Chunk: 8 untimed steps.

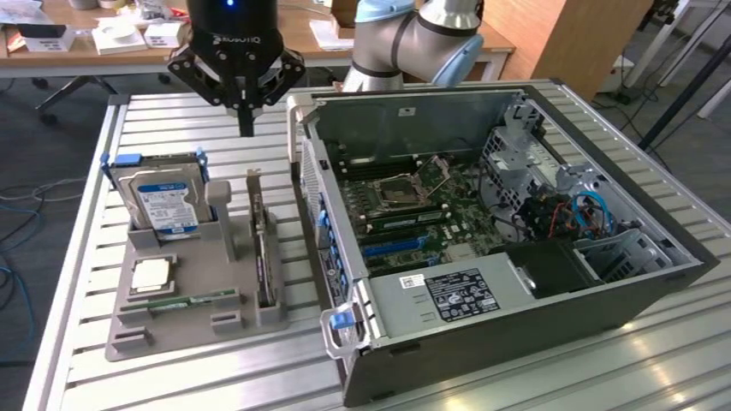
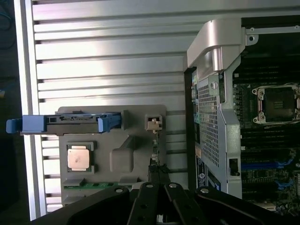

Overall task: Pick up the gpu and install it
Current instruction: 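Reach for the gpu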

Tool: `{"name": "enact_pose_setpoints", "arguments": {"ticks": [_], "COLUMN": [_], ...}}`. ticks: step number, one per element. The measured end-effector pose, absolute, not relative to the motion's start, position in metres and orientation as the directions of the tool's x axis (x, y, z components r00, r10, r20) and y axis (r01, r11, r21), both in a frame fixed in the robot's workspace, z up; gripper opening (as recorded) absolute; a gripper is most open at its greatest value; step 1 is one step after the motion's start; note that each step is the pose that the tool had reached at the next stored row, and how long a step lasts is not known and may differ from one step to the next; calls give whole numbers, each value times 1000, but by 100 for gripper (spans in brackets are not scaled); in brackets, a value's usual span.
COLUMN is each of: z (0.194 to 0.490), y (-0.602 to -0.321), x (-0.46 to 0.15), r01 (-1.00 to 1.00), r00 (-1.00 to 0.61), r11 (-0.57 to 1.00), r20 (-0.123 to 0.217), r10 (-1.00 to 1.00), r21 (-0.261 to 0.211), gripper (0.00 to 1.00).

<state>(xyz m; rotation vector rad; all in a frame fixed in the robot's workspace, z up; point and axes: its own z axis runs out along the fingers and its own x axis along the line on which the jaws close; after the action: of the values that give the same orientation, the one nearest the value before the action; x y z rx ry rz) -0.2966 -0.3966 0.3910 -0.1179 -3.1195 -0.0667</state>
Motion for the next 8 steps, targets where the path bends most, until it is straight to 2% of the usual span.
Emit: {"name": "enact_pose_setpoints", "arguments": {"ticks": [8], "z": [391], "y": [-416], "x": [-297], "r01": [76], "r00": [-997], "r11": [996], "r20": [17], "r10": [75], "r21": [43], "gripper": [10]}}
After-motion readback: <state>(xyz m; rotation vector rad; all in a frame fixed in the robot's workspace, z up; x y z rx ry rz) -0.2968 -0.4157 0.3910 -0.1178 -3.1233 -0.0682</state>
